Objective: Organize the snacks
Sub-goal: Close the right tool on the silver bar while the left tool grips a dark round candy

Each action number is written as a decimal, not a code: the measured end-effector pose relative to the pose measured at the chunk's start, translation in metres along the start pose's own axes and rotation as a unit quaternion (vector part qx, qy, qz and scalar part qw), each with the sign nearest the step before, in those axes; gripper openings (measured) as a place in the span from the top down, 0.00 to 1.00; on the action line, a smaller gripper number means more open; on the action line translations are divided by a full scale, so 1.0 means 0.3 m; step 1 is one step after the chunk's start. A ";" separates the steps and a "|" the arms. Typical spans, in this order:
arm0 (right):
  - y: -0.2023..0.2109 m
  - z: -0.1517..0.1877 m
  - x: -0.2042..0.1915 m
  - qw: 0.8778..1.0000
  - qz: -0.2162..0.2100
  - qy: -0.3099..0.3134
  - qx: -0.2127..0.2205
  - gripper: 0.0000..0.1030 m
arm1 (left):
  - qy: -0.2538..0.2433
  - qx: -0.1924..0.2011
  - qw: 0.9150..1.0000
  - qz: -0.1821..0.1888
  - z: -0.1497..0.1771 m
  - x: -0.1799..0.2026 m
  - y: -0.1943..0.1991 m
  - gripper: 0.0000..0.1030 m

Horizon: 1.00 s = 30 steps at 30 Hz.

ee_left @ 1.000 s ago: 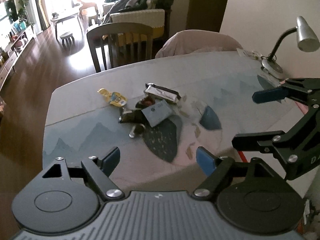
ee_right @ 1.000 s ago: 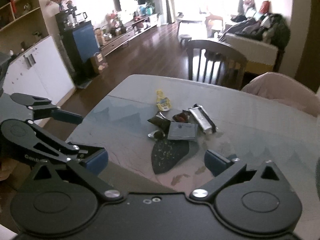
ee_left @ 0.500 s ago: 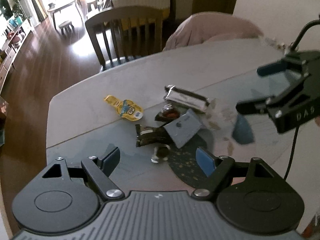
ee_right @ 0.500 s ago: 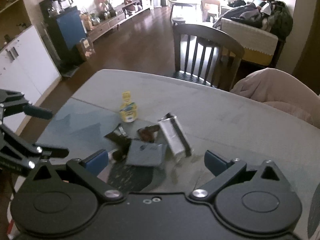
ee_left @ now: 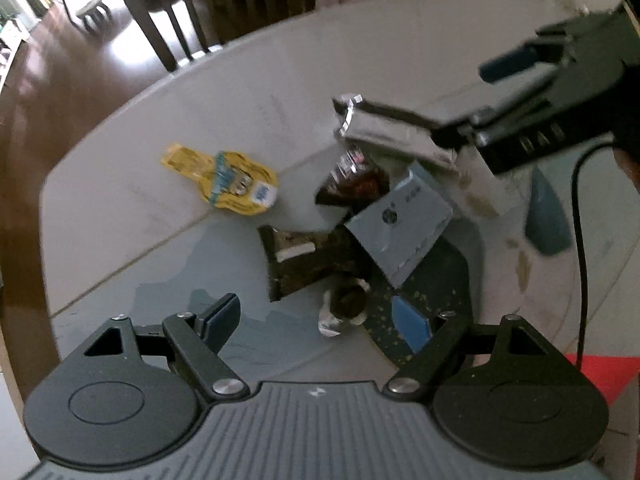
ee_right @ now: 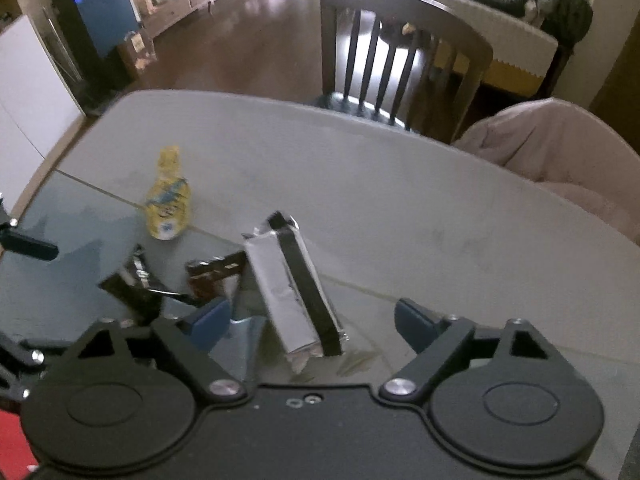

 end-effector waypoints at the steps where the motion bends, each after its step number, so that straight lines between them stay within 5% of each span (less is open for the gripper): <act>1: -0.015 0.000 0.009 1.000 -0.001 -0.001 -0.003 0.18 | -0.002 -0.004 1.000 0.003 0.000 0.005 -0.018 0.20; 9: -0.094 0.002 0.034 1.000 -0.013 0.007 -0.020 0.26 | -0.020 -0.034 0.999 0.014 0.020 0.039 -0.123 0.27; 25: -0.163 0.013 0.005 0.998 -0.003 0.053 -0.026 0.38 | -0.036 -0.020 0.999 0.013 0.048 0.086 -0.169 0.39; 30: -0.154 0.023 -0.011 0.998 -0.005 0.060 -0.016 0.54 | -0.035 -0.007 0.999 0.014 0.050 0.097 -0.145 0.65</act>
Point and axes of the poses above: each gripper's, at about its wrist camera, not at the fingertips, and y roughly against the way its jaws point, x to its right, z to its underside, the point moved 3 cm from there along -y, roughly the way its jaws point, and after that the axes turned 15 degrees about -z, right-handed, at the moved point
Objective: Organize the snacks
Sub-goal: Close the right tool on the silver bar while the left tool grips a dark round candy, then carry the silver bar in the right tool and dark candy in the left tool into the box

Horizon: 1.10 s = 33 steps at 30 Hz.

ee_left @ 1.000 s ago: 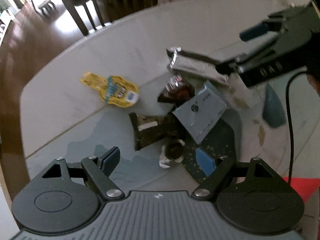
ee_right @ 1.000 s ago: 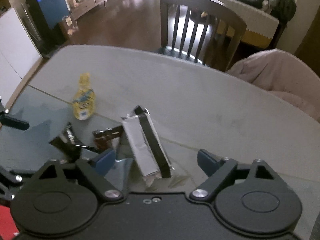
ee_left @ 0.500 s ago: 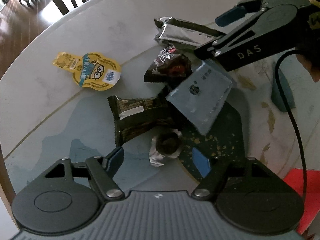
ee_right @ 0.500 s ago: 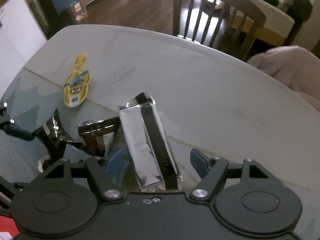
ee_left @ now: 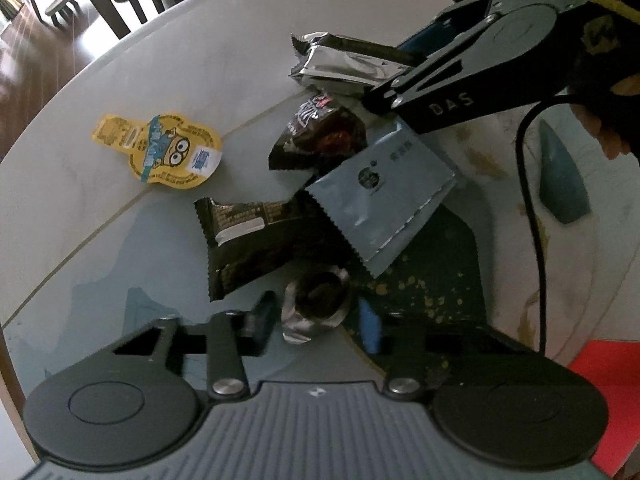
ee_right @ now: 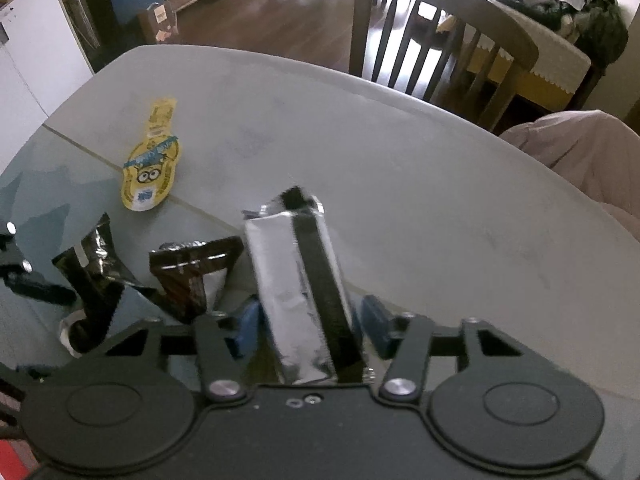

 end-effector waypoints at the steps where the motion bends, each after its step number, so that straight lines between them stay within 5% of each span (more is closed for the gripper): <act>1: 0.003 0.004 -0.001 1.000 0.000 -0.002 0.002 0.55 | 0.001 0.001 1.000 -0.001 0.002 0.002 0.001 0.65; 18: 0.221 0.078 -0.005 0.995 0.007 -0.076 0.058 0.58 | 0.091 0.027 0.996 -0.008 0.020 -0.115 0.119 0.68; 33: 0.601 0.123 -0.187 0.988 0.022 -0.082 0.130 0.57 | 0.149 0.114 0.982 -0.029 0.080 -0.218 0.482 0.68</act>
Point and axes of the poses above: each gripper's, at about its wrist camera, not at the fingertips, and y roughly against the way its jaws point, x to its right, z to its underside, the point moved 3 cm from there along -y, roughly the way its jaws point, and after that the axes turned 15 degrees about -z, right-handed, at the moved point
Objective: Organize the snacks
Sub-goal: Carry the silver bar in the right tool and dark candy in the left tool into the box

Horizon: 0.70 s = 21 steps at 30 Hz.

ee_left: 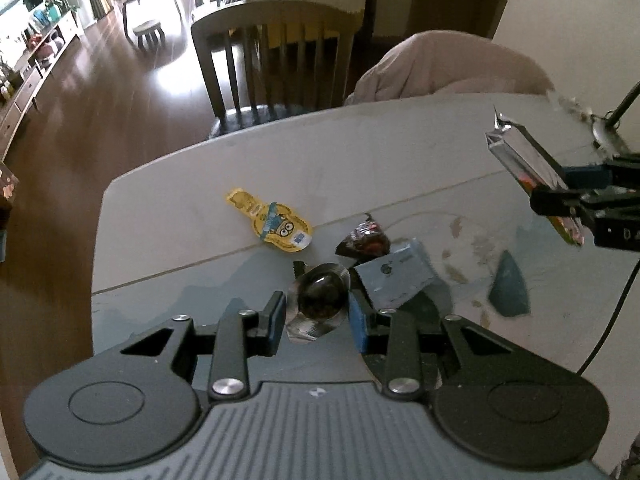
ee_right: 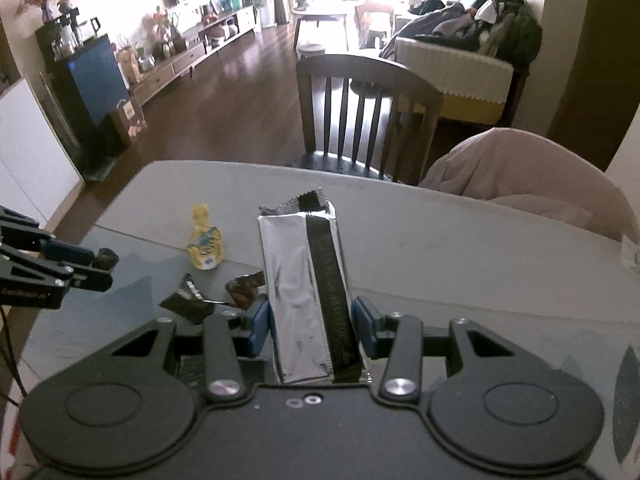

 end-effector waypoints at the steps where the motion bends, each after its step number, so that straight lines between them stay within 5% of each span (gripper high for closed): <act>1: 0.020 0.007 -0.015 1.000 0.000 0.000 0.001 0.57 | -0.001 0.001 1.000 0.000 0.010 0.001 0.019 0.68; 21: 0.219 0.271 -0.296 1.000 -0.022 -0.004 -0.010 0.57 | -0.008 -0.030 0.999 0.022 0.409 0.062 0.308 0.68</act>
Point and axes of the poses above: each gripper's, at about its wrist camera, not at the fingertips, and y roughly against the way its jaws point, x to its right, z to its underside, the point moved 3 cm from there along -y, roughly the way its jaws point, and after that the axes turned 15 degrees about -z, right-handed, at the moved point
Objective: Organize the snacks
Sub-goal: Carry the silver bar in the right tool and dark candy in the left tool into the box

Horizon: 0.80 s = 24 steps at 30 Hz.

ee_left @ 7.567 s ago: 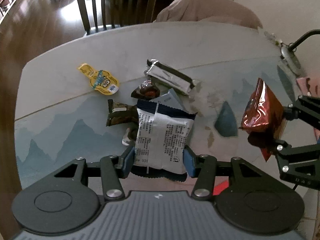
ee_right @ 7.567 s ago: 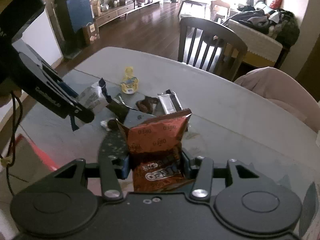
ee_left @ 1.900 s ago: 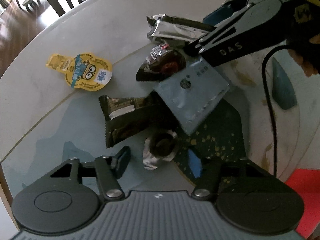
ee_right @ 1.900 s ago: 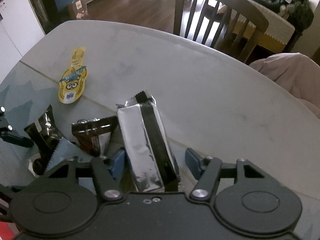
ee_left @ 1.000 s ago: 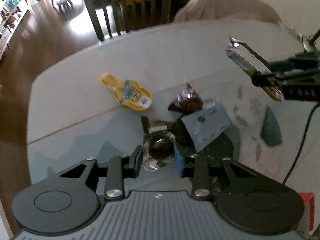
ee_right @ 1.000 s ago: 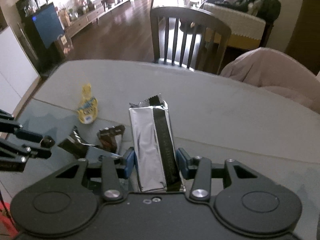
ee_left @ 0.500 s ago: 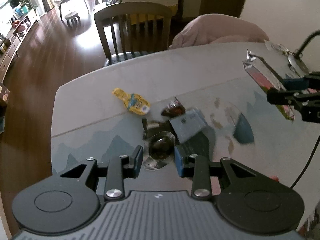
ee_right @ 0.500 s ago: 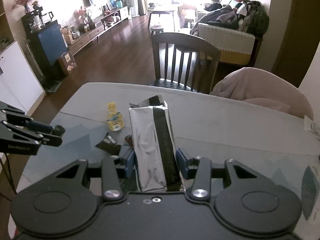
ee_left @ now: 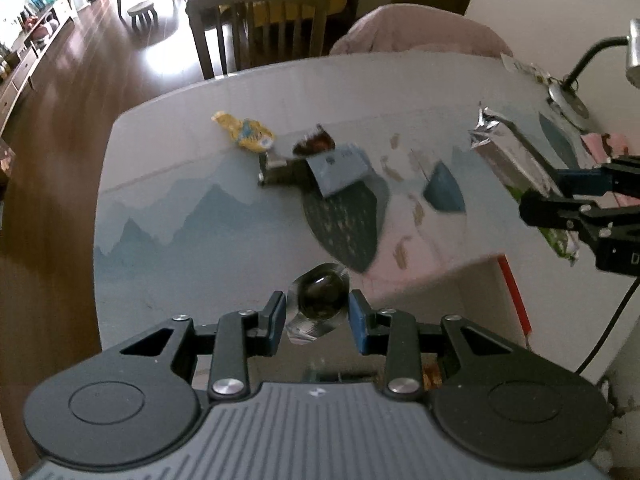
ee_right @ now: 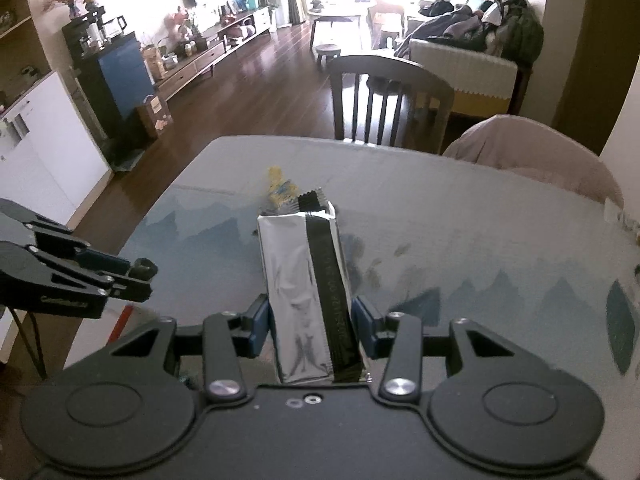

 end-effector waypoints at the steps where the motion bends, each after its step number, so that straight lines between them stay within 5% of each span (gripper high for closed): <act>1: -0.002 0.017 -0.009 1.000 -0.002 -0.003 -0.002 0.57 | -0.002 0.000 1.000 0.003 0.021 0.005 0.004 0.68; 24: -0.239 0.360 -0.103 0.995 -0.003 -0.044 -0.086 0.57 | -0.050 -0.068 0.996 0.001 0.334 0.187 -0.180 0.68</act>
Point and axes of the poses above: each gripper's, at about its wrist camera, not at the fingertips, and y roughly against the way its jaws point, x to its right, z to its underside, the point moved 3 cm from there along -y, roughly the way its jaws point, and after that the axes turned 15 degrees about -z, right-handed, at the moved point
